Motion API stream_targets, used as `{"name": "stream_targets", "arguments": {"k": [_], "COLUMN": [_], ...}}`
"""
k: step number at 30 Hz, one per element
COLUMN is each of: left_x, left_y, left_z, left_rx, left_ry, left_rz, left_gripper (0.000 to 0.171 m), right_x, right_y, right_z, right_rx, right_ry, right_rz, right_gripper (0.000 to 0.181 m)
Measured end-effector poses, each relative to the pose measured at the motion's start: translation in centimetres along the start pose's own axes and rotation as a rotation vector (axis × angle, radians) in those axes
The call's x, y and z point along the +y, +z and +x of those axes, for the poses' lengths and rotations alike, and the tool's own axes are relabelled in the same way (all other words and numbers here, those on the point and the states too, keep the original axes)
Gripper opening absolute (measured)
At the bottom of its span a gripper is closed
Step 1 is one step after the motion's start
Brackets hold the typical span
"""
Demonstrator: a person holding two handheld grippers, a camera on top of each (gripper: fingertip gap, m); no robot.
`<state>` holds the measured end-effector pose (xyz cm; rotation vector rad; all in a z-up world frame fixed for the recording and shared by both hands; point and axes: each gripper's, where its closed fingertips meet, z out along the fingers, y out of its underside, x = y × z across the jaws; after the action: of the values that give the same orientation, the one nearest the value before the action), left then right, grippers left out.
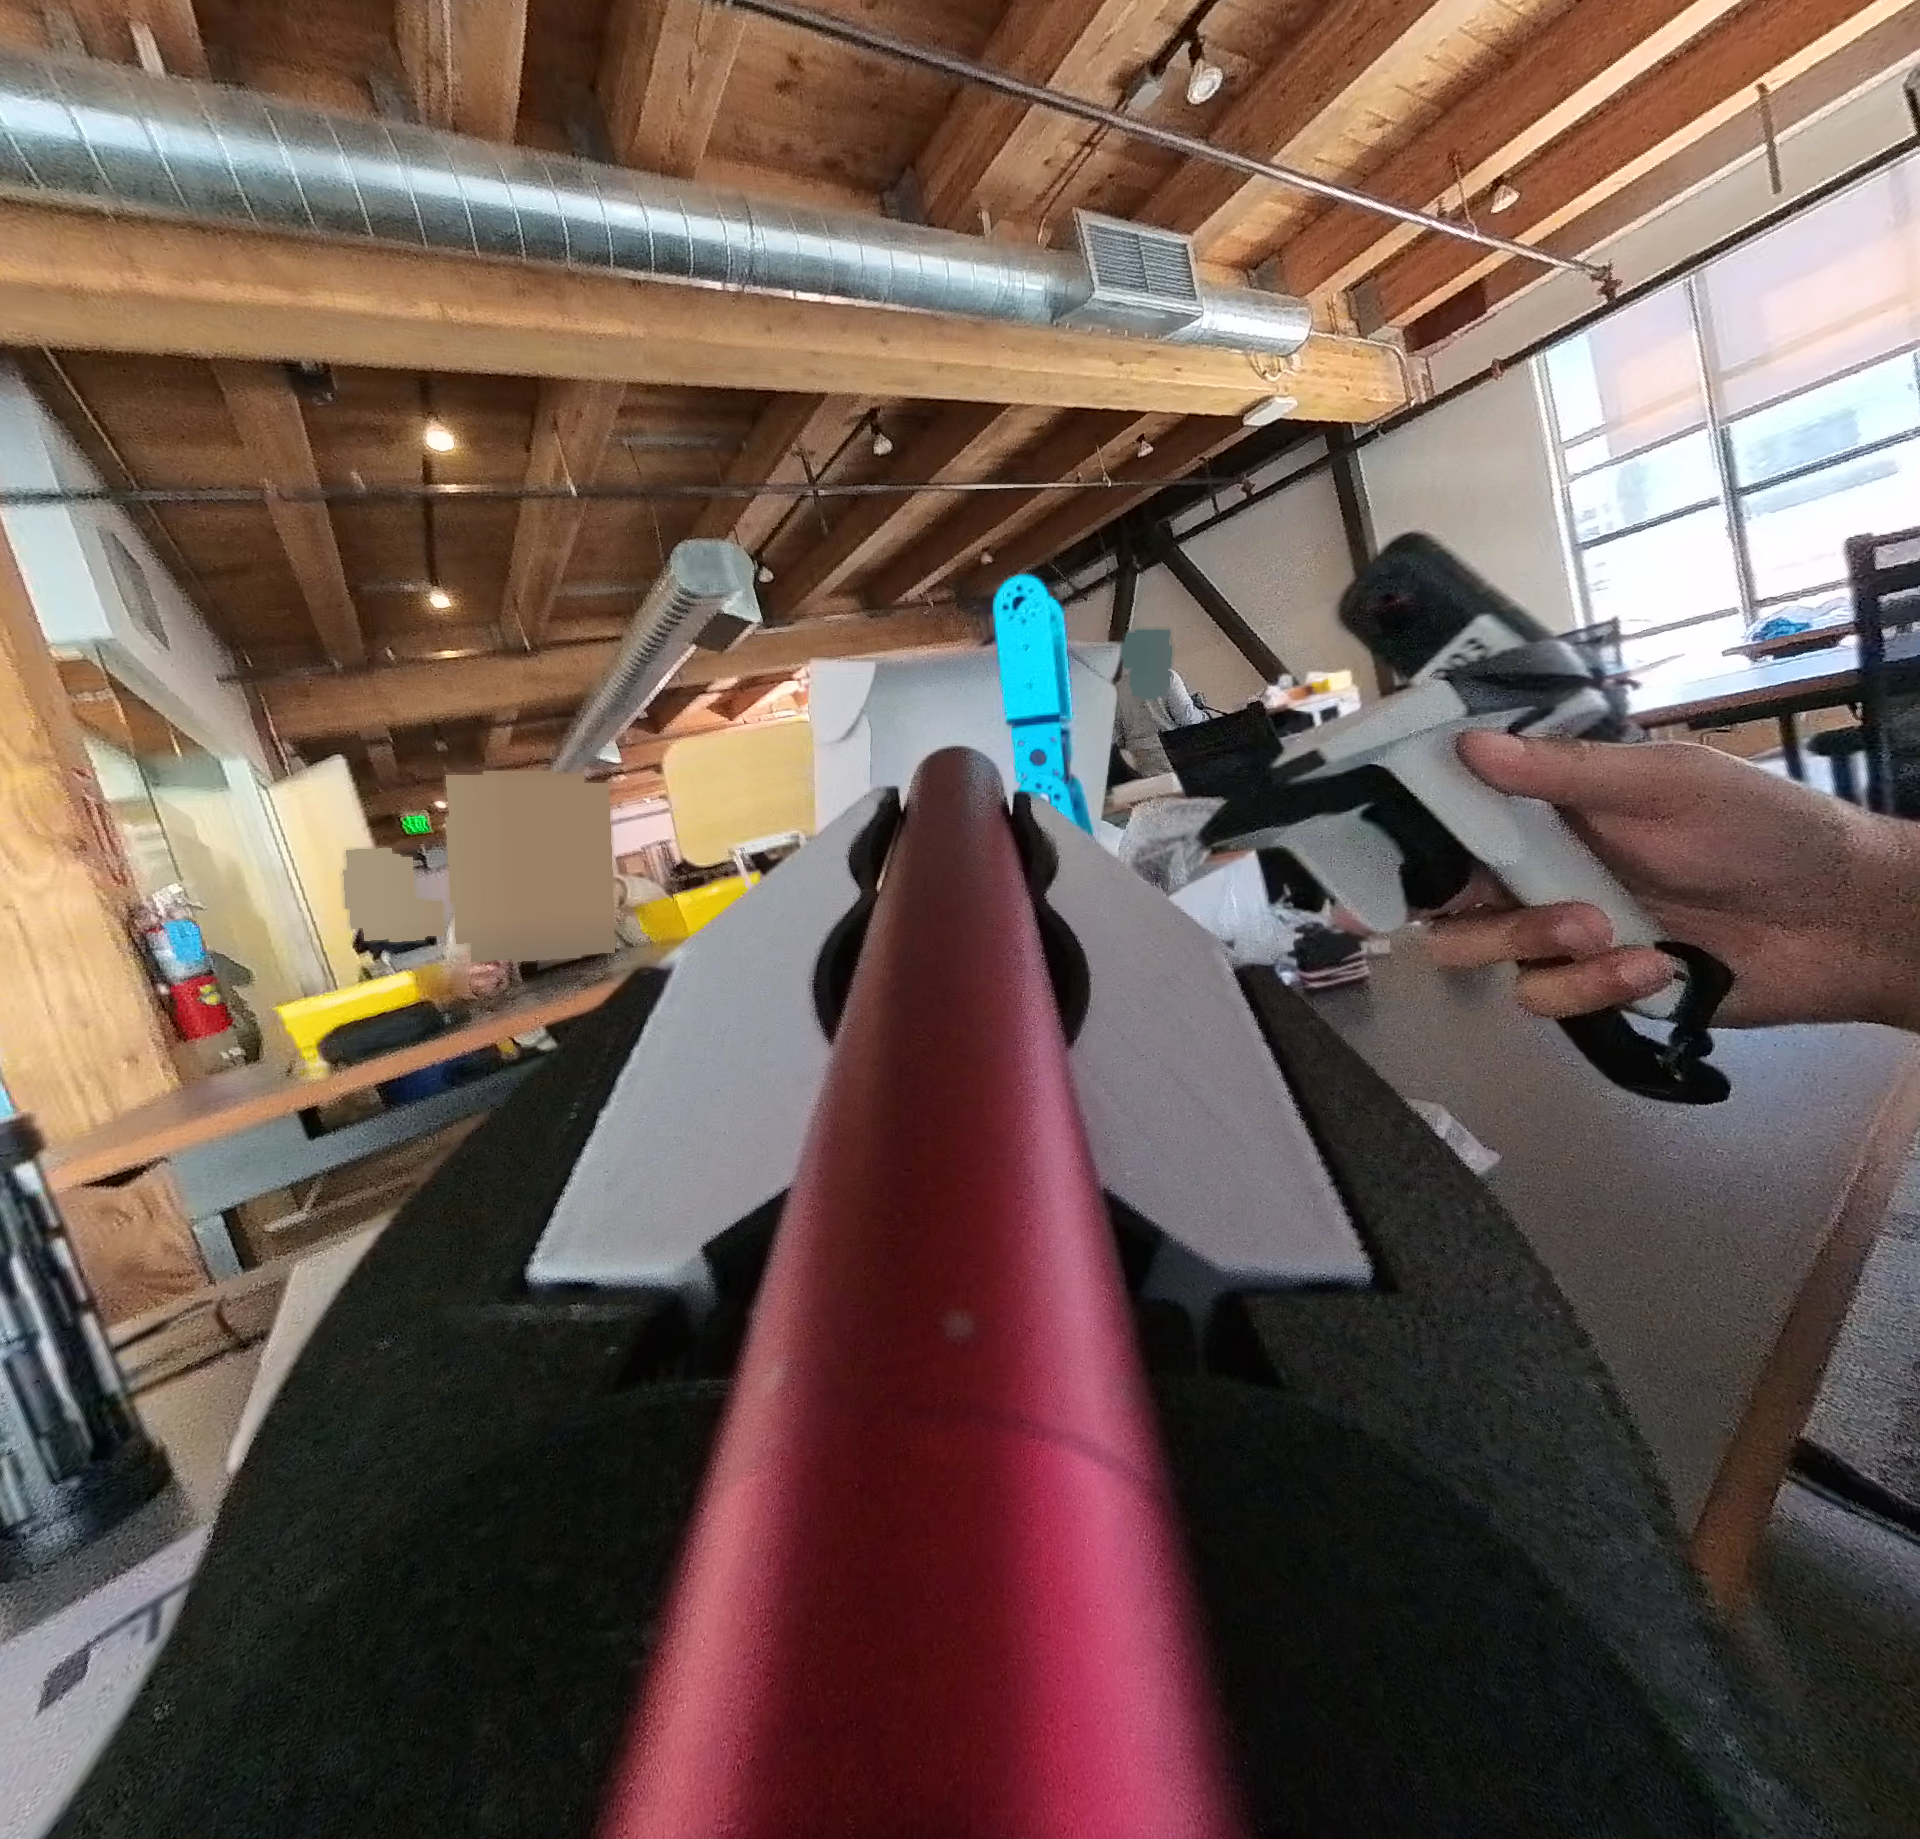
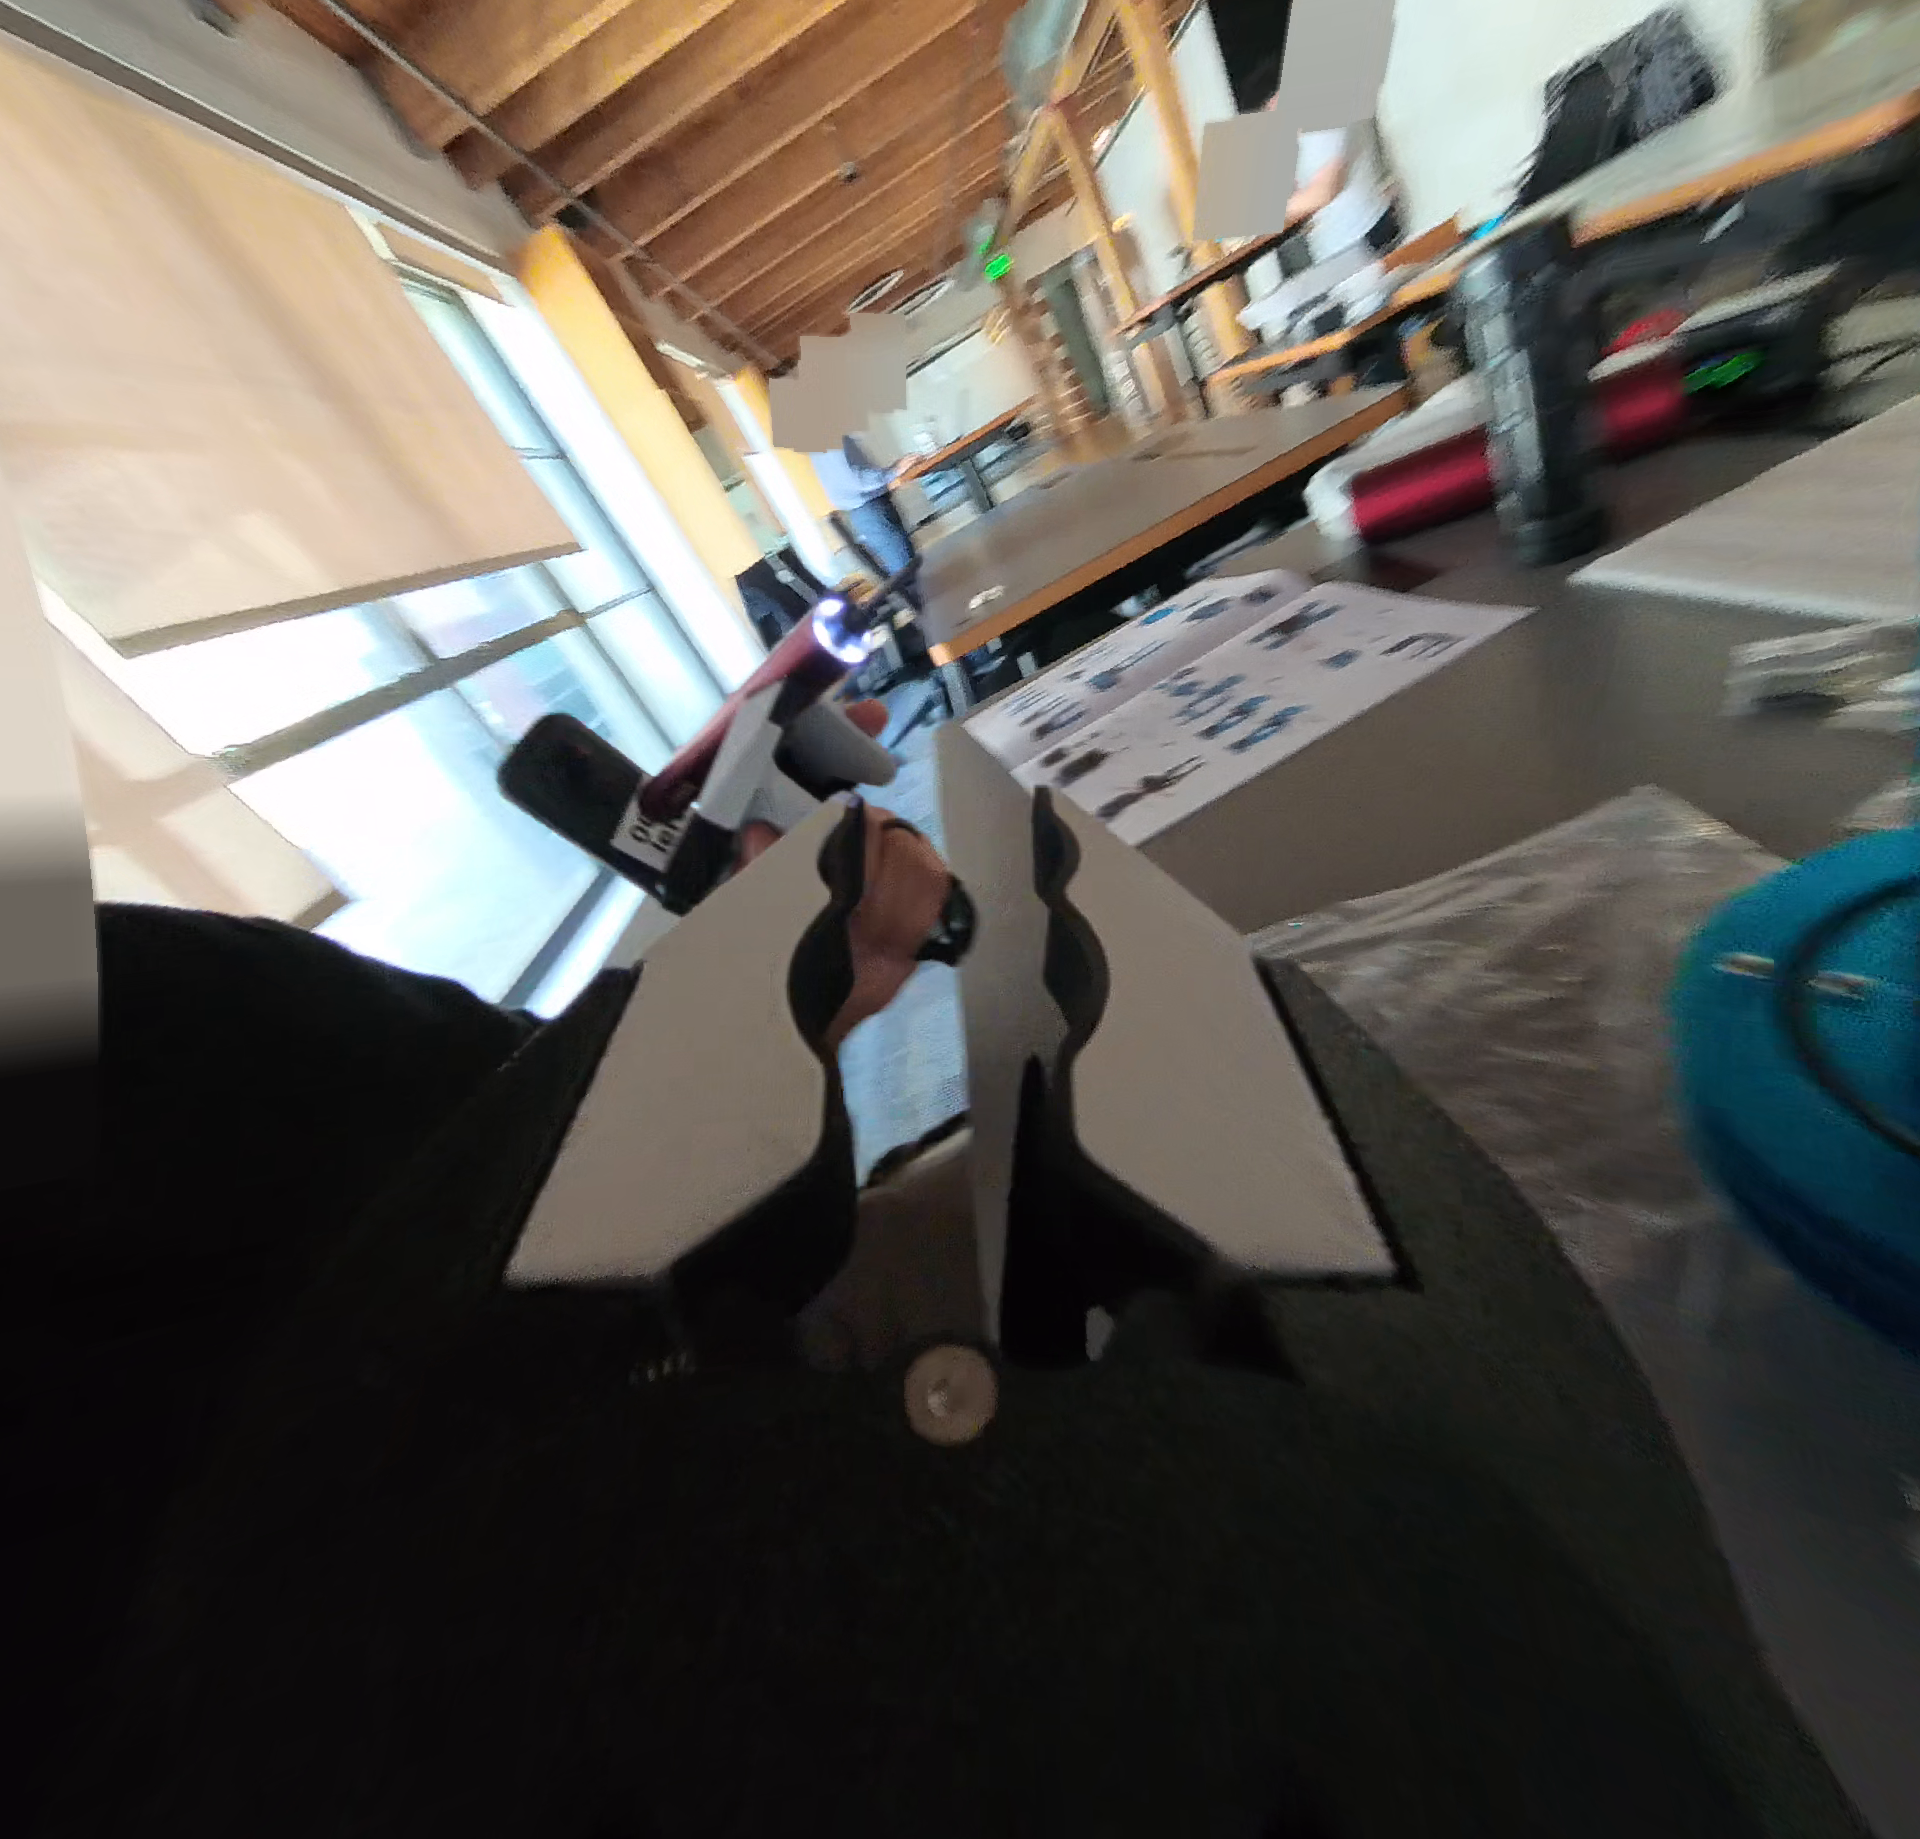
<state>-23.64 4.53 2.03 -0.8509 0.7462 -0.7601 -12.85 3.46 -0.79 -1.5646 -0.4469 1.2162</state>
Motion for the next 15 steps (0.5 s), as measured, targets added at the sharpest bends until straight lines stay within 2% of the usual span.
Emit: {"name": "stream_targets", "arguments": {"k": [5, 9, 12, 15], "left_x": [2.3, 5.5, 8.5, 13.0], "left_y": [0.1, 2.1, 6.0, 11.8], "left_z": [-1.5, -3.7, -6.6, -9.6], "left_rx": [0.044, 0.072, 0.126, 0.193], "left_ry": [0.014, -0.034, -0.154, -0.217], "left_rz": [-0.084, -0.211, -0.334, -0.488], "left_gripper": [0.022, 0.022, 0.021, 0.022], "right_x": [-0.4, -0.6, 0.3, 0.5], "right_y": [-4.5, -8.5, -11.3, -12.8], "right_z": [3.1, 7.3, 10.7, 11.9], "right_rx": [0.164, 0.373, 0.538, 0.588], "right_ry": [-0.16, -0.274, -0.339, -0.292], "right_rz": [0.077, 0.092, 0.077, 0.114], "right_gripper": [0.028, 0.028, 0.024, 0.027]}}
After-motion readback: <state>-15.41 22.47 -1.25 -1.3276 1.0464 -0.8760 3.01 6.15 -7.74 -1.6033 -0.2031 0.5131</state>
